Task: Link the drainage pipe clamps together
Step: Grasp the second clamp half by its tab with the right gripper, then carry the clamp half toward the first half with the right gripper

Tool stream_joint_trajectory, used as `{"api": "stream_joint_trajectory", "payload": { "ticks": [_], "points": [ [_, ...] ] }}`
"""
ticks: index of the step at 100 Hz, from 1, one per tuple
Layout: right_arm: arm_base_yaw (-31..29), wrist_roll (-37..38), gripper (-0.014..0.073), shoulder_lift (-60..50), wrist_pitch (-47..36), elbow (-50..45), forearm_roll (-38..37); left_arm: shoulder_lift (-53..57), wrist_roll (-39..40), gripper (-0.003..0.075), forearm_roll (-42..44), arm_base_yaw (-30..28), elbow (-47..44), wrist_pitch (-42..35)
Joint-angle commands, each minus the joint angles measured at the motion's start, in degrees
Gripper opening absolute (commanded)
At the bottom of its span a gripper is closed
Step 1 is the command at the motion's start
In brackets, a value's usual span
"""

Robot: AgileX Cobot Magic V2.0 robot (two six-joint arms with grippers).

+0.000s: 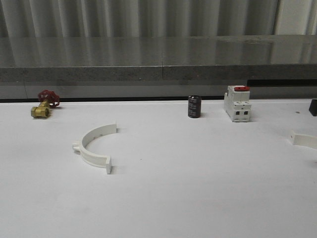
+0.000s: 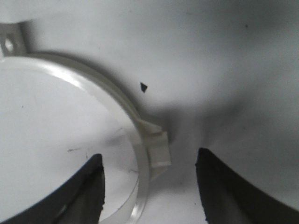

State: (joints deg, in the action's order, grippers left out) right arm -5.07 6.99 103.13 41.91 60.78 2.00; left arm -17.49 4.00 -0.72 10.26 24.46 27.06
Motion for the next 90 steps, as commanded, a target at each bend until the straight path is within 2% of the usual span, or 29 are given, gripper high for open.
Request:
{"api": "stream_joint_trajectory", "payload": {
  "ticks": [1, 11, 29, 35, 42, 64, 90],
  "points": [
    [-0.39, 0.01, 0.0395, -1.59, -2.35, 1.64, 0.32, -0.37, 0.0, -0.0021, -0.04, -0.26, 1.39, -4.63],
    [-0.39, 0.01, 0.0305, -1.13, -2.59, 1.64, 0.32, -0.37, 0.0, -0.0021, -0.04, -0.26, 1.39, -4.63],
    [-0.39, 0.01, 0.0063, -1.06, -1.71, 1.64, 0.32, -0.37, 0.0, -0.0021, -0.04, -0.26, 1.39, -4.63],
    [-0.39, 0.01, 0.0021, -1.06, -1.91, 1.64, 0.32, -0.37, 0.0, -0.0021, -0.04, -0.26, 1.39, -4.63],
    [-0.39, 0.01, 0.0003, -1.06, -2.21, 1.64, 0.39, -0.37, 0.0, -0.0021, -0.04, -0.26, 1.39, -4.63],
    [0.45, 1.3, 0.0007, -2.2, 3.89, 5.88, 0.93, -0.37, 0.0, -0.0021, -0.04, -0.26, 1.39, -4.63],
    [9.16, 11.48, 0.0007, -4.02, 10.74, 14.22, -1.06, -0.37, 0.0, -0.0021, -0.04, -0.26, 1.39, -4.63]
  ]
}}
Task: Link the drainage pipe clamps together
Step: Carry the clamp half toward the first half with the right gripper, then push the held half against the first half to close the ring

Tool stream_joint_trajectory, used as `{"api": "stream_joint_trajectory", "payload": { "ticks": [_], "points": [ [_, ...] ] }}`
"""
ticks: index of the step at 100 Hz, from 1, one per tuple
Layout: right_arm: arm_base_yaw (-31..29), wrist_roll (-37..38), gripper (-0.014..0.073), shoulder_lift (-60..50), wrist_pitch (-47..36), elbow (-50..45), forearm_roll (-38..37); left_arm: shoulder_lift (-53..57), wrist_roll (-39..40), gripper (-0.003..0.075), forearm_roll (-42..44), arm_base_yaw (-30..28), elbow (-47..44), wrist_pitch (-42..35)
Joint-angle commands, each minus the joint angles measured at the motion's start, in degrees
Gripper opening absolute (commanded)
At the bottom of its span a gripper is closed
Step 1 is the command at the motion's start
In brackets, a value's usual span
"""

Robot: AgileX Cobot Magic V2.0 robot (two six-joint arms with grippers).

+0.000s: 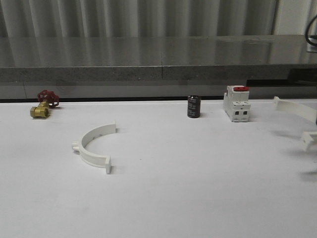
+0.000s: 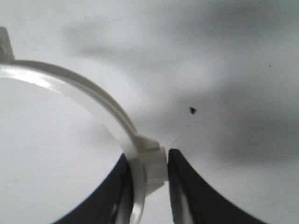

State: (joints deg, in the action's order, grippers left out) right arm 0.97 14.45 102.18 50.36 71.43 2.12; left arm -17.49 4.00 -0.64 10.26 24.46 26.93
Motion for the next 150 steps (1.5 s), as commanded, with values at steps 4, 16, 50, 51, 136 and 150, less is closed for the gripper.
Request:
{"api": "stream_joint_trajectory", "payload": {
  "ticks": [4, 16, 50, 51, 136, 150],
  "points": [
    [5.28, 5.98, 0.0007, -3.07, 2.87, 4.34, -2.12, -0.37, 0.0, -0.0021, -0.12, -0.26, 1.39, -4.5],
    [11.26, 10.9, 0.0008, -3.07, 4.73, 6.36, -3.38, -0.37, 0.0, -0.0021, -0.12, -0.26, 1.39, -4.5],
    [23.14, 19.03, 0.0008, -1.09, 3.95, 9.15, -4.46, -0.37, 0.0, -0.0021, -0.12, -0.26, 1.39, -4.5],
    [23.24, 19.03, 0.0008, -0.69, 4.09, 9.46, -4.46, -0.37, 0.0, -0.0021, -0.12, -0.26, 1.39, -4.5],
    [33.23, 20.6, 0.0008, 22.67, 11.0, 37.58, -4.61, -0.37, 0.0, -0.0021, -0.12, -0.26, 1.39, -4.5],
    [33.91, 23.04, 0.0008, 23.88, 11.57, 39.42, -4.16, -0.37, 0.0, -0.0021, -0.12, -0.26, 1.39, -4.5]
  ]
}}
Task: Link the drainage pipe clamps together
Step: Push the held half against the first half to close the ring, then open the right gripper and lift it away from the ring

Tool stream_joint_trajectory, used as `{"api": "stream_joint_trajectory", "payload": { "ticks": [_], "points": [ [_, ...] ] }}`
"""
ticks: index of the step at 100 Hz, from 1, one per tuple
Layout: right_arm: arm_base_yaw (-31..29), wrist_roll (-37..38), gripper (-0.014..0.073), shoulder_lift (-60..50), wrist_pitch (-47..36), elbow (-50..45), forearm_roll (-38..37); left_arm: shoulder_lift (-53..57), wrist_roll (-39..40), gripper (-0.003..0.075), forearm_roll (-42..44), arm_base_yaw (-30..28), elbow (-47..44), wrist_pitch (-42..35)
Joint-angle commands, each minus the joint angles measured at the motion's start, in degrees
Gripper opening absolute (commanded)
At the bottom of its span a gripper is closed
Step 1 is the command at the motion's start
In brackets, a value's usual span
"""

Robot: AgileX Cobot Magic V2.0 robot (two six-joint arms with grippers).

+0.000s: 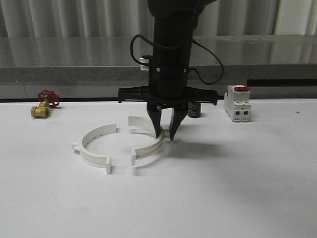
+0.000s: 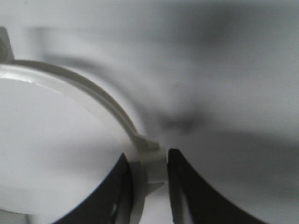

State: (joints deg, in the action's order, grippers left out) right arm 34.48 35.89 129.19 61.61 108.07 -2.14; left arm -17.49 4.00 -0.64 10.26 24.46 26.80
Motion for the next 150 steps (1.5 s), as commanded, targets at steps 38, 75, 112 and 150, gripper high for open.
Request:
{"api": "stream_joint_trajectory", "payload": {
  "ticks": [38, 75, 112, 150],
  "points": [
    [1.24, 6.53, 0.0008, -0.85, -0.52, 3.48, 1.76, -0.37, 0.0, -0.0021, -0.12, -0.26, 1.39, -4.37],
    [1.83, 6.53, 0.0008, -0.56, -2.14, 3.48, 2.14, -0.37, 0.0, -0.0021, -0.12, -0.26, 1.39, -4.37],
    [2.12, 6.03, 0.0311, -0.56, -4.03, 3.48, 1.82, -0.37, 0.0, -0.0021, -0.12, -0.26, 1.39, -4.37],
    [2.12, 0.52, 0.0383, -4.41, -0.73, 3.43, -1.93, -0.37, 0.0, -0.0021, -0.12, -0.26, 1.39, -4.37]
  ]
}}
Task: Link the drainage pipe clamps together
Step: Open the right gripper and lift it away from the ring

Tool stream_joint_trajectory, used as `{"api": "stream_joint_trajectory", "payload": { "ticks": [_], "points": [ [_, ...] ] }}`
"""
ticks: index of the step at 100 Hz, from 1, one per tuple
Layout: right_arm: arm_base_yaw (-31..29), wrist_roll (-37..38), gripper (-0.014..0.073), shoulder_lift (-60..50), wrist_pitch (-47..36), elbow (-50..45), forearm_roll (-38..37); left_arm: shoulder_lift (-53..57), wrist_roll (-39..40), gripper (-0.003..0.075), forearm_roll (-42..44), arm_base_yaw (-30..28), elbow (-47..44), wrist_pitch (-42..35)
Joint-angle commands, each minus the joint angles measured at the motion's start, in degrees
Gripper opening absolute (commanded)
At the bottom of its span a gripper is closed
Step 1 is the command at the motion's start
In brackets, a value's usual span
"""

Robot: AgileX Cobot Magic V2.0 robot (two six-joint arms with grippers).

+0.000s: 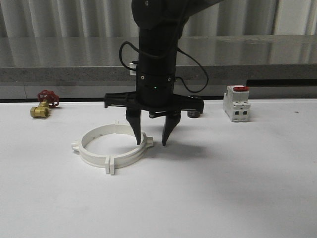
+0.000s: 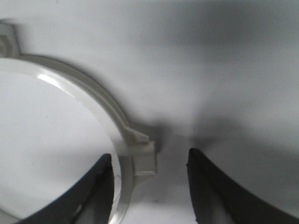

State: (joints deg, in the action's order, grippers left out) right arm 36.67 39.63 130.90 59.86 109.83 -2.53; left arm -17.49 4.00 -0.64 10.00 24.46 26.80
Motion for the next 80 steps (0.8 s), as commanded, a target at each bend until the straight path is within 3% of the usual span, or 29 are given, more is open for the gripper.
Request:
{"api": "stream_joint_trajectory", "payload": {
  "ticks": [1, 15, 35, 56, 80],
  "points": [
    [-0.07, -3.42, 0.0383, -6.46, 1.42, 1.67, -1.54, -0.37, 0.0, -0.0021, -0.12, 0.01, 1.39, -4.37],
    [-0.27, -10.06, 0.0332, -9.75, 5.16, 0.17, -1.94, -0.37, 0.0, -0.0021, -0.12, 0.01, 1.39, -4.37],
    [-1.84, -17.93, -0.0076, -15.26, 8.26, -4.51, -1.93, -0.37, 0.0, -0.0021, -0.12, 0.01, 1.39, -4.37],
    [-6.6, -21.72, -0.0062, -22.47, 8.59, -12.81, -1.93, -0.37, 0.0, -0.0021, -0.12, 0.01, 1.39, -4.37],
    [-15.11, -23.39, -0.0062, -34.21, 2.96, -25.73, -2.05, -0.37, 0.0, -0.0021, -0.12, 0.01, 1.39, -4.37]
  ]
}}
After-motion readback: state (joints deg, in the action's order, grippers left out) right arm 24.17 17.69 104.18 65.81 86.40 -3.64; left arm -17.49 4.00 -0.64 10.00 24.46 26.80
